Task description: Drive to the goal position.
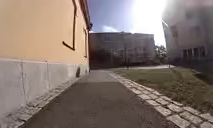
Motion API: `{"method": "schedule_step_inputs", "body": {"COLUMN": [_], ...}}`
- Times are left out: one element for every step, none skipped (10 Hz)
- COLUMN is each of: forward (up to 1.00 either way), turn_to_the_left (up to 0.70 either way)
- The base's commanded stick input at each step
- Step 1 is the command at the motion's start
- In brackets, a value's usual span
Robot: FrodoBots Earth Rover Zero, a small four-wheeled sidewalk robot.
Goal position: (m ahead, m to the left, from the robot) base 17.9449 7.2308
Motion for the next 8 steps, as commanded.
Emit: {"method": "schedule_step_inputs", "body": {"forward": [0.70, 0.70, 0.70, 0.70, 0.70, 0.70, 0.70, 0.70], "turn_to_the_left": [0.00, 0.00, 0.00, 0.00, 0.00, 0.00, 0.00, 0.00]}}
